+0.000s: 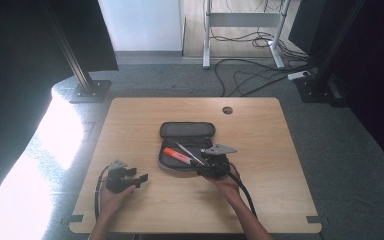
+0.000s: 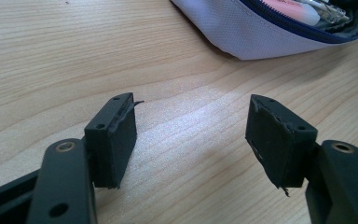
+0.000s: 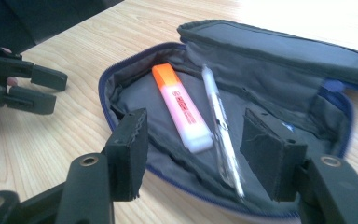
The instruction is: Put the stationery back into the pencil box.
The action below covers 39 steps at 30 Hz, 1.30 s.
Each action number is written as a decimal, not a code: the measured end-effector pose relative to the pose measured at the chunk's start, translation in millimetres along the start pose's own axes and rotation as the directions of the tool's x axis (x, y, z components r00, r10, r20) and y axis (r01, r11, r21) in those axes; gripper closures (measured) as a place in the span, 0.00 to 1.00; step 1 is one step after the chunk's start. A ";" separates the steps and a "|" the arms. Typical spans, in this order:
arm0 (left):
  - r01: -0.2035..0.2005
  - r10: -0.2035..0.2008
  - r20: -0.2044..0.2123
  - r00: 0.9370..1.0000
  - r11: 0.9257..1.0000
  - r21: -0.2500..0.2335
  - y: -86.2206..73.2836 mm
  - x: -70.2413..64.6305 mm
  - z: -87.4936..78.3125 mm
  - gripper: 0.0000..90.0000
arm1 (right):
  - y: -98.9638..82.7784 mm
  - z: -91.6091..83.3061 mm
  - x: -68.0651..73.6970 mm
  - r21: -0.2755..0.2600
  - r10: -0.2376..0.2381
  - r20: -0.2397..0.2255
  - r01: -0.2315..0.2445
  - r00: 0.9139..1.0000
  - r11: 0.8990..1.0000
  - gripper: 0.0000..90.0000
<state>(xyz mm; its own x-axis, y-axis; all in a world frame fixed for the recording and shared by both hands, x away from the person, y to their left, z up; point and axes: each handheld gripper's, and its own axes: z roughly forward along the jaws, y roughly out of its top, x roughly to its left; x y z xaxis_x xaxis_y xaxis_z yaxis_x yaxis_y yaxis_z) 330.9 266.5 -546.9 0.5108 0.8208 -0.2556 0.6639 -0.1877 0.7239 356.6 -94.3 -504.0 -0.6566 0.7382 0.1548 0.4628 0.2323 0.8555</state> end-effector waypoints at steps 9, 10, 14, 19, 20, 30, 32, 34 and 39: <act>-0.004 0.004 -0.007 1.000 1.000 0.000 0.1 -0.9 0.4 0.37 | -17.5 -26.9 -8.8 -0.019 0.011 0.011 -0.011 1.000 1.000 0.42; -0.004 0.004 -0.007 1.000 1.000 0.001 0.1 -1.0 0.4 0.37 | -20.1 -30.1 -9.7 -0.020 0.010 0.017 -0.009 1.000 1.000 0.42; -0.003 0.003 -0.006 1.000 1.000 0.001 0.1 -0.9 0.3 0.37 | -31.4 -43.3 -13.2 -0.029 0.016 0.024 -0.015 1.000 0.999 0.41; -0.015 0.015 -0.015 1.000 1.000 0.005 0.2 -2.3 0.8 0.37 | -48.0 -56.2 -15.7 -0.028 0.023 0.032 -0.022 0.999 0.999 0.41; -0.016 0.016 -0.015 1.000 1.000 0.005 0.2 -2.6 0.9 0.37 | -51.4 -58.4 -16.3 -0.026 0.023 0.034 -0.022 0.999 0.999 0.41; -0.015 0.015 -0.014 1.000 1.000 0.005 0.2 -2.3 0.8 0.36 | -78.8 -73.5 -28.8 0.013 0.054 0.074 -0.055 0.996 0.998 0.41; -0.016 0.016 -0.014 1.000 1.000 0.005 0.2 -2.5 0.8 0.36 | -80.9 -75.1 -30.4 0.016 0.054 0.082 -0.056 0.995 0.998 0.41; -0.017 0.017 -0.014 1.000 1.000 0.005 0.2 -2.5 0.9 0.36 | -83.1 -76.0 -32.1 0.016 0.064 0.082 -0.065 0.995 0.998 0.41; -0.013 0.013 -0.010 1.000 1.000 0.005 0.2 -2.0 0.7 0.36 | -88.0 -74.4 -36.9 0.031 0.069 0.092 -0.072 0.993 0.997 0.42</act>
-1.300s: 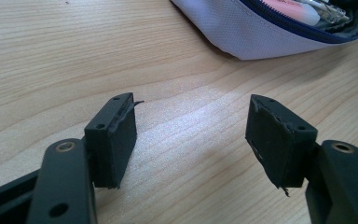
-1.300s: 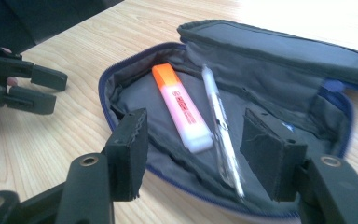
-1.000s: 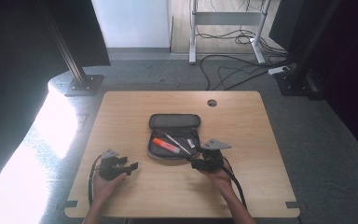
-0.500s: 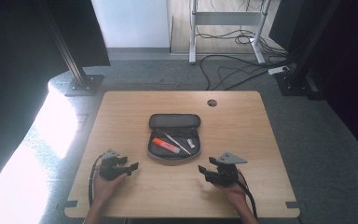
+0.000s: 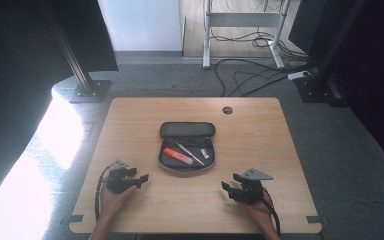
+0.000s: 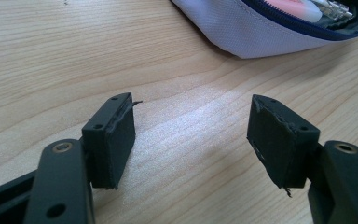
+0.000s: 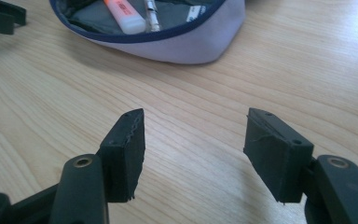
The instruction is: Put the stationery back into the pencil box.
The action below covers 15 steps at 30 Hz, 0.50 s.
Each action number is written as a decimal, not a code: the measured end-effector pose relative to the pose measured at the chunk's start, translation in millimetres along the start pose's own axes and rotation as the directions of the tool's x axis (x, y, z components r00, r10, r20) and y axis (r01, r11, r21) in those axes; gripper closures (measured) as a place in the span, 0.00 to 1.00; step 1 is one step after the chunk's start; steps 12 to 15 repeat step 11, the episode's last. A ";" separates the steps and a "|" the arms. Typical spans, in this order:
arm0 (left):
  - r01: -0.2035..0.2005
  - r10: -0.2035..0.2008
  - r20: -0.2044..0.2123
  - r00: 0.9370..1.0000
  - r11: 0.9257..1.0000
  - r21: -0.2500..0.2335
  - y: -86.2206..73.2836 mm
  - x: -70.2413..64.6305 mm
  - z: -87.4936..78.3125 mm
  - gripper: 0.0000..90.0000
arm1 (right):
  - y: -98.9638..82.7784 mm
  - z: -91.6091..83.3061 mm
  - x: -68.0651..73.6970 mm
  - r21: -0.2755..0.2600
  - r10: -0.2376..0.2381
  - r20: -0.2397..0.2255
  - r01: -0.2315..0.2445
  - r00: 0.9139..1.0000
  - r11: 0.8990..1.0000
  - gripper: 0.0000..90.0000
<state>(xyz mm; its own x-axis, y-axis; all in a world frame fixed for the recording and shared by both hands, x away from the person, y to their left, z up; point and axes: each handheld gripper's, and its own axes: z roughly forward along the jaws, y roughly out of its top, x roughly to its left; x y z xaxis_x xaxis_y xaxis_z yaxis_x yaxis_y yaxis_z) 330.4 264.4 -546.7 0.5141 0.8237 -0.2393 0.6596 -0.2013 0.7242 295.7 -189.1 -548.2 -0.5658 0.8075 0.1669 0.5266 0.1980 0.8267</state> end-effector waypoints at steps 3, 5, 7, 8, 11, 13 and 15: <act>0.000 0.000 0.001 1.000 1.000 0.000 0.0 0.1 0.0 0.36 | -0.9 0.4 -2.0 0.003 0.009 0.005 -0.009 1.000 1.000 0.42; -0.001 0.001 -0.001 1.000 1.000 0.000 0.0 -0.1 0.0 0.36 | -1.0 0.0 -2.5 0.001 0.011 0.007 -0.011 1.000 1.000 0.41; -0.002 0.002 -0.002 1.000 1.000 0.001 0.0 -0.2 0.1 0.36 | -1.1 -0.5 -2.9 -0.002 0.011 0.009 -0.011 1.000 1.000 0.41; -0.002 0.002 -0.002 1.000 1.000 0.000 0.0 -0.3 0.1 0.36 | -1.1 -0.8 -3.1 -0.003 0.013 0.010 -0.013 1.000 1.000 0.41; -0.002 0.002 -0.002 1.000 1.000 0.000 0.2 -0.2 0.3 0.36 | -1.1 -2.0 -4.2 -0.005 0.016 0.012 -0.016 1.000 1.000 0.40; -0.002 0.002 -0.002 1.000 1.000 0.000 0.2 -0.2 0.3 0.36 | -1.1 -2.0 -4.2 -0.005 0.016 0.012 -0.016 1.000 1.000 0.40; -0.002 0.002 -0.002 1.000 1.000 0.000 0.2 -0.2 0.3 0.36 | -1.1 -2.0 -4.2 -0.005 0.016 0.012 -0.016 1.000 1.000 0.40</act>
